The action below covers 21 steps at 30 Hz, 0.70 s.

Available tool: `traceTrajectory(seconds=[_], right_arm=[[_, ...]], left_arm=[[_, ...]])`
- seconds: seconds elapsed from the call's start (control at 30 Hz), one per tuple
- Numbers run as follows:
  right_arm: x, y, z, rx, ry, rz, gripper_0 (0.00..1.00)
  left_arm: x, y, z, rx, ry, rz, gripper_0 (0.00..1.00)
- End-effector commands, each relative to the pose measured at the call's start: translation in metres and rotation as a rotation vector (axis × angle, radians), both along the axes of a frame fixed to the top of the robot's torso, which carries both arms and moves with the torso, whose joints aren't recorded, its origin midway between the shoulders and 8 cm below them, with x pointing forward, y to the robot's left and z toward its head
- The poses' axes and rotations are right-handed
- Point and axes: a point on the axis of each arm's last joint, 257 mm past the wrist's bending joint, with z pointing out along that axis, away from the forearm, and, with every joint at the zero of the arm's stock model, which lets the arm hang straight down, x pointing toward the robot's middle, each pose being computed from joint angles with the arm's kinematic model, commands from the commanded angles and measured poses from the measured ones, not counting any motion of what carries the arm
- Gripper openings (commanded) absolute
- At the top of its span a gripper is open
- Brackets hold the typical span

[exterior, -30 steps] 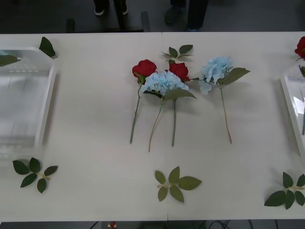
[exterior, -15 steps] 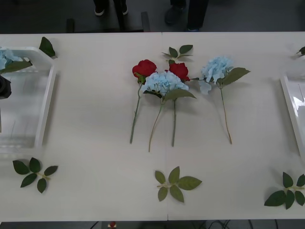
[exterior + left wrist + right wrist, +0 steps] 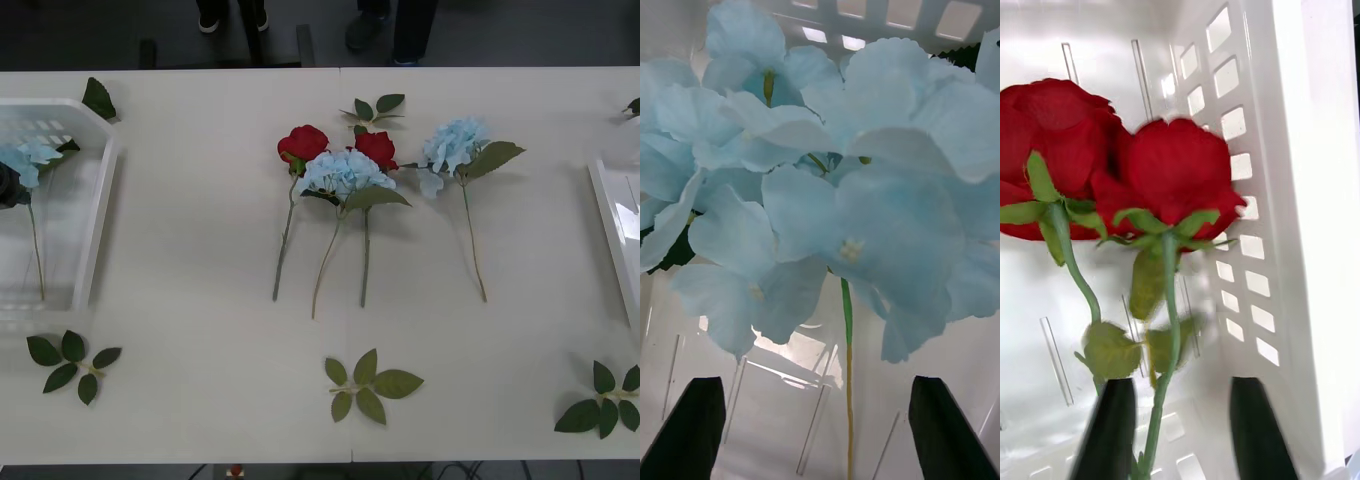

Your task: Place the red flowers into the right box and the blue flowers into the left box. If a person shows an open palm, hand one flower to the person first, then continue sorting.

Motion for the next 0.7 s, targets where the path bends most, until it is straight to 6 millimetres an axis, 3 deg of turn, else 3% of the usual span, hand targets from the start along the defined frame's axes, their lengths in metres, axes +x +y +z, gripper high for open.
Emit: traceTrajectory(seconds=[0.03,0.13,0.23,0.3,0.4,0.43,0.57,0.7], right_arm=[[0.019,0.006,0.032,-0.009,-0.070,0.025,0.63],[0.030,0.028,0.047,0.055,-0.100,0.052,0.71],[0.050,0.068,0.070,0.148,-0.128,0.103,0.73],[0.061,0.090,0.079,0.191,-0.148,0.137,0.73],[0.081,0.133,0.087,0.266,-0.189,0.206,0.73],[0.092,0.153,0.089,0.294,-0.217,0.238,0.73],[0.119,0.207,0.081,0.324,-0.266,0.313,0.74],[0.133,0.259,0.058,0.327,-0.259,0.377,0.75]], left_arm=[[-0.004,0.001,0.014,-0.051,-0.002,0.014,1.00],[-0.006,-0.038,0.025,-0.183,0.013,0.001,1.00],[-0.013,-0.090,0.046,-0.342,0.052,-0.042,1.00],[-0.018,-0.113,0.057,-0.397,0.068,-0.077,1.00],[-0.027,-0.163,0.073,-0.521,0.099,-0.148,1.00],[-0.031,-0.191,0.080,-0.618,0.116,-0.178,1.00],[-0.037,-0.253,0.098,-0.787,0.155,-0.252,1.00],[-0.039,-0.294,0.097,-0.768,0.222,-0.288,1.00]])
